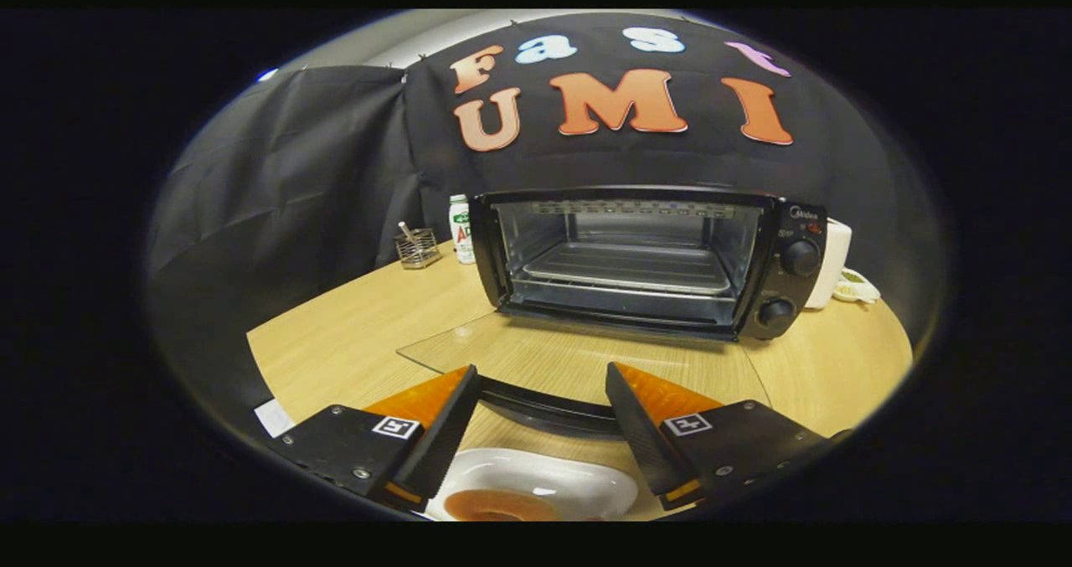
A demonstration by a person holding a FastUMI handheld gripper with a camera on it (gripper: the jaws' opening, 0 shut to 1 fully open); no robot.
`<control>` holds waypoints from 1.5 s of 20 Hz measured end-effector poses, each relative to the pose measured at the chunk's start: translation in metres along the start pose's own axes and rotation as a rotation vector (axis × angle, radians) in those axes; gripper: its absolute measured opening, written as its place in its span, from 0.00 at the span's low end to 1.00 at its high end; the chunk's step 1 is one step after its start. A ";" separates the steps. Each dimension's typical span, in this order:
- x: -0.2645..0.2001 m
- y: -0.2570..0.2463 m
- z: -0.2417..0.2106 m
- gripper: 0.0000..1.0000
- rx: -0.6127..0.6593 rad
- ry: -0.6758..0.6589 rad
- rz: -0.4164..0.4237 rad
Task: Open the toaster oven, put the food inside, and close the toaster oven door.
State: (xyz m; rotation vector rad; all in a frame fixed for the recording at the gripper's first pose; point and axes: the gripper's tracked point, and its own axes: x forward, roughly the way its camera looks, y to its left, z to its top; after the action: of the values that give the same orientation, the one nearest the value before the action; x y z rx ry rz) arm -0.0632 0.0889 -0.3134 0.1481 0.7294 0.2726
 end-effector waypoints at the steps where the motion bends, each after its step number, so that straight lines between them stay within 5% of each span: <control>1: 0.003 -0.003 -0.010 0.90 0.045 0.026 0.004; 7: -0.007 -0.011 -0.014 0.86 0.213 0.079 0.021; 24: -0.114 0.023 -0.085 0.88 0.038 0.189 0.115; 30: -0.118 0.018 -0.092 0.88 -0.024 0.184 0.075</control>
State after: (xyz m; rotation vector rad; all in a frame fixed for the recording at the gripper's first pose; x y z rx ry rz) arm -0.2122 0.0748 -0.3021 0.1287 0.9038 0.3699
